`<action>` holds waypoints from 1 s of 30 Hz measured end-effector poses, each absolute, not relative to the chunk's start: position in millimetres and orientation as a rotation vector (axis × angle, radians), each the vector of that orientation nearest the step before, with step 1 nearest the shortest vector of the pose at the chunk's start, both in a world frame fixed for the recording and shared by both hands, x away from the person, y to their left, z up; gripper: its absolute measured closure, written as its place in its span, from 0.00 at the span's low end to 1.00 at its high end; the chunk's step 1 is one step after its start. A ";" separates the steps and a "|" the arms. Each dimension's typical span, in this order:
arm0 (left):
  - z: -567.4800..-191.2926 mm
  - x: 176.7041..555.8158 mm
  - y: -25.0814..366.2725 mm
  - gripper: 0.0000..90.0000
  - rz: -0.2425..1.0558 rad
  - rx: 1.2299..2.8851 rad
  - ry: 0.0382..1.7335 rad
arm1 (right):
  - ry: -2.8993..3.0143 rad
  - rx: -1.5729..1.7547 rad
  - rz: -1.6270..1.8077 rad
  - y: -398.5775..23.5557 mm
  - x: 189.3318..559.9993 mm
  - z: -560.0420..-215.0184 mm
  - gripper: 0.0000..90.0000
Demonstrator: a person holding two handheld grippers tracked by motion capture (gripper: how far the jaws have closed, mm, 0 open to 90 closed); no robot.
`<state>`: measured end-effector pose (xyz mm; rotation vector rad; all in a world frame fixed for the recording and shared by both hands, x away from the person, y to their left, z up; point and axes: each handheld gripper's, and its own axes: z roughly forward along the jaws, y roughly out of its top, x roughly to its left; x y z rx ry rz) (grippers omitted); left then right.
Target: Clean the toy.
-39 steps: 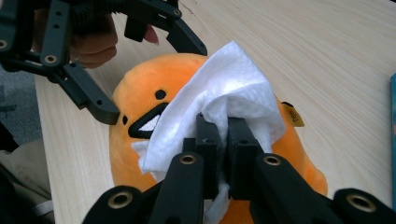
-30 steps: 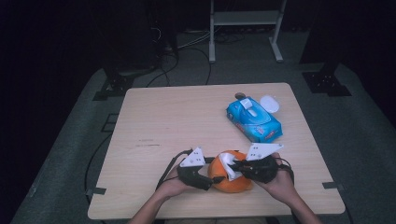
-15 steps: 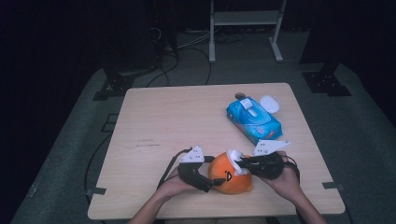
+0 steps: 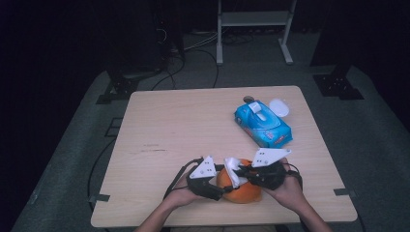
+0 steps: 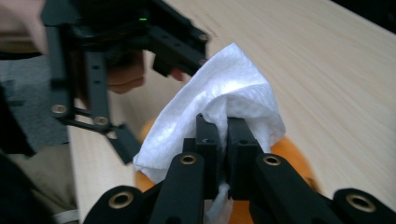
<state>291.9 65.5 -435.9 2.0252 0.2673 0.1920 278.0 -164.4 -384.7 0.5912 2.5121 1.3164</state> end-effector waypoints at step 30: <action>-422.7 291.6 70.8 0.44 0.397 1.969 0.228 | 2.453 0.619 1.296 -181.0 276.6 -373.5 0.94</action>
